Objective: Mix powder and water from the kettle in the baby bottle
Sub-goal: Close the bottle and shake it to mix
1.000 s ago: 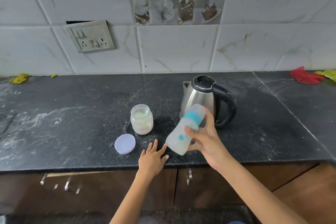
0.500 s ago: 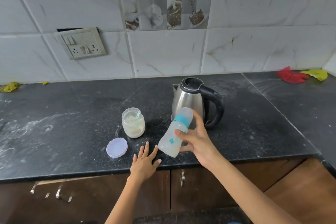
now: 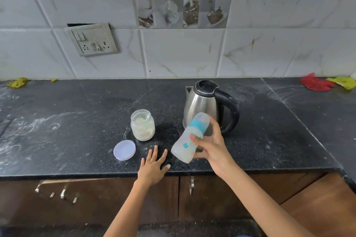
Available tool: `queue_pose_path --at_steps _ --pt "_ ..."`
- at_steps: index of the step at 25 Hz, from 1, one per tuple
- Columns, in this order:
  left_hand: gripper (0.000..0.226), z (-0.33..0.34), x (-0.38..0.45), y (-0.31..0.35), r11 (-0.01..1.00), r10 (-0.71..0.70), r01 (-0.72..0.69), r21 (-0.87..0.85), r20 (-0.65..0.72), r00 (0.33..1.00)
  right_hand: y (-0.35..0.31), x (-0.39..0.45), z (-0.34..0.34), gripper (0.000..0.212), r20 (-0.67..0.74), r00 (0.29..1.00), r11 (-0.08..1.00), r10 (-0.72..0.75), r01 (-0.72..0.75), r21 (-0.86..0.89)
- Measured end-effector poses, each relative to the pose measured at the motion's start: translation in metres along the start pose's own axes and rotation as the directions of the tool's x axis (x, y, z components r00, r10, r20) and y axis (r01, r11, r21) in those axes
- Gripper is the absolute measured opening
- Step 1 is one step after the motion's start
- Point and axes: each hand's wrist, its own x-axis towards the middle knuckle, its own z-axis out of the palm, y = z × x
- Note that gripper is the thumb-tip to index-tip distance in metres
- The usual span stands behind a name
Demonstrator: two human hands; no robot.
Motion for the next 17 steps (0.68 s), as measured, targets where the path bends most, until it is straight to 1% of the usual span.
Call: queue_pose_path --at_steps 1,3,4,7,10,11,13,14,16,17 --pt "0.06 -0.0003 0.0 -0.0003 1.0 -0.003 0.003 -0.001 -0.001 1.0 0.0019 0.0004 -0.0008 0.085 -0.009 1.0 1.0 -0.003 0.003 0.003" --pt "0.06 -0.0007 0.0003 -0.0007 1.0 -0.004 0.004 -0.009 0.001 1.0 0.0052 0.0013 -0.0019 0.084 -0.063 0.998 0.996 -0.011 0.016 0.086" --pt "0.06 0.0 0.0002 0.0001 1.0 -0.003 0.003 -0.013 0.003 1.0 0.0058 0.0006 -0.0009 0.085 -0.06 0.998 0.995 -0.002 0.008 0.095" --pt "0.059 -0.0014 -0.0006 0.0004 1.0 -0.006 0.006 -0.018 0.005 1.0 0.0083 0.0007 0.0035 0.085 0.036 0.999 0.999 0.032 -0.032 -0.003" --pt "0.06 -0.0002 0.001 -0.0016 1.0 0.002 -0.002 -0.028 -0.003 1.0 0.0057 0.0039 0.0022 0.078 -0.044 0.999 0.996 0.006 -0.002 0.09" --pt "0.06 0.0013 0.0008 -0.0017 1.0 0.003 -0.003 -0.027 -0.008 1.0 0.0055 0.0029 0.002 0.08 -0.036 0.999 0.997 0.015 -0.012 0.077" --pt "0.059 0.0021 0.0016 -0.003 1.0 0.004 -0.004 -0.025 -0.015 1.0 0.0098 0.0003 0.0017 0.089 0.034 0.998 0.999 0.048 -0.048 -0.01" --pt "0.059 0.0024 0.0021 -0.0037 1.0 0.002 -0.003 -0.028 -0.019 1.0 0.0114 0.0004 0.0005 0.091 0.029 0.998 0.999 0.047 -0.047 -0.011" --pt "0.06 0.0035 0.0034 -0.0046 0.999 0.006 -0.007 -0.032 -0.029 1.0 0.0105 0.0022 -0.0023 0.087 -0.058 0.998 0.997 0.023 -0.018 0.077" --pt "0.06 0.005 0.0038 -0.004 0.999 0.008 -0.009 -0.034 -0.033 0.999 0.0087 0.0023 -0.003 0.085 -0.076 0.997 0.996 0.016 -0.009 0.091"
